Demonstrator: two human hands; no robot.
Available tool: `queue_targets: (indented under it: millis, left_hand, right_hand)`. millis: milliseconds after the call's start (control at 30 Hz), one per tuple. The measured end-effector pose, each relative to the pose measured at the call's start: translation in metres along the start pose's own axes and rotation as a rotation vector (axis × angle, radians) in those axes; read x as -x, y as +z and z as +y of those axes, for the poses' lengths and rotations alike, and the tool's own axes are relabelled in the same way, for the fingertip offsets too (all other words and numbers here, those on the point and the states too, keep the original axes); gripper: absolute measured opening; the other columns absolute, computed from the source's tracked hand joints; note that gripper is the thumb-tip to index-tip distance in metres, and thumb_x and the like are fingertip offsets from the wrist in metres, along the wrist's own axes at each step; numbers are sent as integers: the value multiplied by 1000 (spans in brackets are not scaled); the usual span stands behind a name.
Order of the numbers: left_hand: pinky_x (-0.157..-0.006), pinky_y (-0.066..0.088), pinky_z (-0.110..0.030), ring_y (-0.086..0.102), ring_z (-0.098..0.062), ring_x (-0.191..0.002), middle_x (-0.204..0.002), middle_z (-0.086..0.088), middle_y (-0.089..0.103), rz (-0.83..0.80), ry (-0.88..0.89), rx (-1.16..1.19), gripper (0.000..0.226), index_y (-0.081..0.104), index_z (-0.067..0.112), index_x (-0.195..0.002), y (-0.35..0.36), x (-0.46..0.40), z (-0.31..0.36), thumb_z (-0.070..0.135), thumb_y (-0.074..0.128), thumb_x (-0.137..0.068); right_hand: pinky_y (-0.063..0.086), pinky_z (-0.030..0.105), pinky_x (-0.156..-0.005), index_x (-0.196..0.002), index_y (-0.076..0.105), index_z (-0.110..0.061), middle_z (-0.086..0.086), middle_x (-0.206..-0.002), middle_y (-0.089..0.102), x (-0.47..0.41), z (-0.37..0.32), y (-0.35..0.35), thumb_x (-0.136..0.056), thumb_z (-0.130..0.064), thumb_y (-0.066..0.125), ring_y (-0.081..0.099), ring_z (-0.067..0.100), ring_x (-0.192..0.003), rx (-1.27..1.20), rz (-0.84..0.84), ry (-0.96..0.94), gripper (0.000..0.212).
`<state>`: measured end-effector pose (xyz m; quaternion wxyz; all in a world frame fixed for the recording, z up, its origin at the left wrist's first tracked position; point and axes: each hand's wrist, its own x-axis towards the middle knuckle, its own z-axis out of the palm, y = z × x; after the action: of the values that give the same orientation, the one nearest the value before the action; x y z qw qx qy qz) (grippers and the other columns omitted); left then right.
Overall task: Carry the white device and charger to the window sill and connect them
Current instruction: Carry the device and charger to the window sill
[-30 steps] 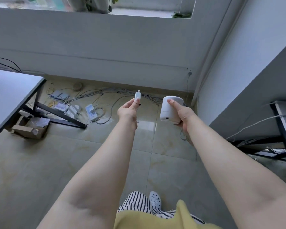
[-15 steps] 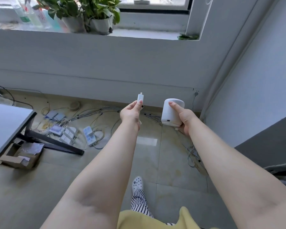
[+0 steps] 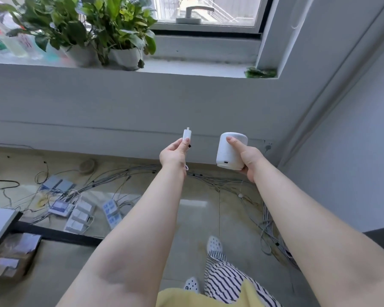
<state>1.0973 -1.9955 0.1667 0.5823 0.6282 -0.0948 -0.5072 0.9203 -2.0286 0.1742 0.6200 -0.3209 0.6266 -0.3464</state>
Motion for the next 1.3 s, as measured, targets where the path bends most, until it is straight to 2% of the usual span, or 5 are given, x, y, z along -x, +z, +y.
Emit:
queue_targets:
  millis: [533,700,867,1033,1300]
  left_hand:
    - [-49,34,-28,66,-14,-82,-106,-6,72,41,29,31,23,69,18,-99,98,-182,108,23,76,-78]
    - [-49,38,-22,64,-12,-82,-101,-5,69,31,64,71,24,67,16,-103,136,-232,146,20,74,-81]
    - [-52,37,-23,64,-13,-92,-102,-4,69,30,48,84,39,65,10,-118,159,-268,171,19,73,-81]
    - [-53,40,-21,66,-18,-101,-117,-9,70,49,63,95,36,65,12,-114,178,-315,190,18,74,-80]
    - [-51,35,-24,65,-13,-89,-97,-3,70,-5,53,49,36,65,14,-116,203,-385,224,21,72,-82]
  right_hand:
    - [56,39,-86,-122,54,-7,5,-101,66,-194,-136,81,-72,-43,77,66,23,-87,-19,-96,-33,65]
    - [53,27,-60,-117,55,-11,1,-94,65,-248,-187,95,-73,-44,76,65,16,-76,-3,-110,-46,59]
    - [55,37,-91,-111,56,-14,1,-97,65,-292,-210,113,-73,-44,76,65,19,-84,10,-107,-55,53]
    - [53,31,-82,-90,57,-25,-3,-93,64,-329,-230,130,-79,-38,73,63,15,-84,-27,-116,-143,23]
    - [46,23,-64,-121,53,-19,-4,-106,62,-380,-258,153,-73,-25,80,59,8,-87,42,-9,-337,55]
